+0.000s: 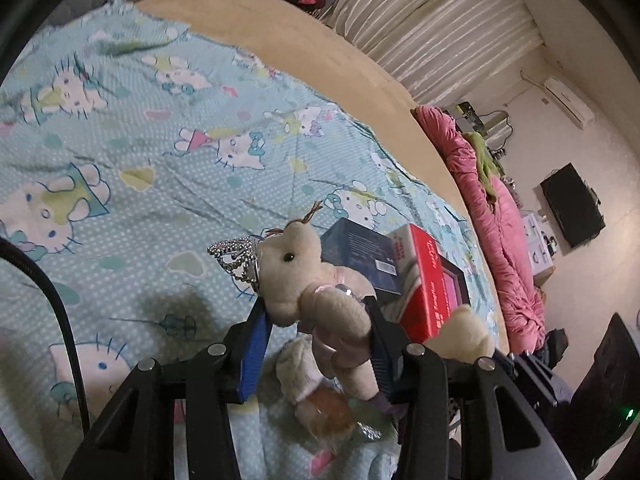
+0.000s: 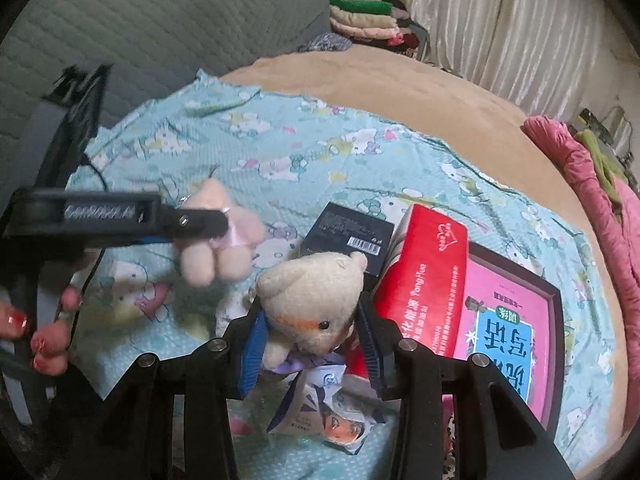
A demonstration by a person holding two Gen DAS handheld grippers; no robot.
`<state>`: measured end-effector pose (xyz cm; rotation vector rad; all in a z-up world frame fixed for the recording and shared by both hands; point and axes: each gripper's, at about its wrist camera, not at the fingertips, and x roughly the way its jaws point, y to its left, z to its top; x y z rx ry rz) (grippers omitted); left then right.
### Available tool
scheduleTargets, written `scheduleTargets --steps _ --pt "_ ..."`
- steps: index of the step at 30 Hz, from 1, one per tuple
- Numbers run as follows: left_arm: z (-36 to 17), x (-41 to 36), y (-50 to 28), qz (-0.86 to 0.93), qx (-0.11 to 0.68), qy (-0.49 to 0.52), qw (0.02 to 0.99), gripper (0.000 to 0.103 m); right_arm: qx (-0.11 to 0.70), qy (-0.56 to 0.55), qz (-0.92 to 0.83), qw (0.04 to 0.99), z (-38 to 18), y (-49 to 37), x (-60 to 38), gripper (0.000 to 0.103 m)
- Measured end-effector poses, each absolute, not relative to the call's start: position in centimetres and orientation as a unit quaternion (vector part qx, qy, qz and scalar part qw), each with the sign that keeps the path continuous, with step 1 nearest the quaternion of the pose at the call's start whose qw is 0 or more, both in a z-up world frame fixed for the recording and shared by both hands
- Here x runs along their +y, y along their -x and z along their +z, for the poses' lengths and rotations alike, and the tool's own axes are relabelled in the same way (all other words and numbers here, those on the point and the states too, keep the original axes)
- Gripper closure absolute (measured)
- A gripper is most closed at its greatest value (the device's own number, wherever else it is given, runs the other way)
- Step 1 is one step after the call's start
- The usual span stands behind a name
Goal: Organize soft objects
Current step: 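Grasp the crowned beige bear with the left tool while the right grasps a purple-bowed bear, then lift both held bears and carry them over the pink tray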
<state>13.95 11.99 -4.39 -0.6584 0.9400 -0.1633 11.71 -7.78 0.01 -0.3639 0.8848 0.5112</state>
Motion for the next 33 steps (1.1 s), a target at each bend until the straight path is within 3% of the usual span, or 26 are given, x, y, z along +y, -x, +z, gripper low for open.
scheduleTargets --steps 33 --pt "4.0 2.2 -8.1 -0.083 0.430 0.177 0.881 0.058 0.355 0.048 0.222 0.907 7.3 -8.4 -17.4 0.060"
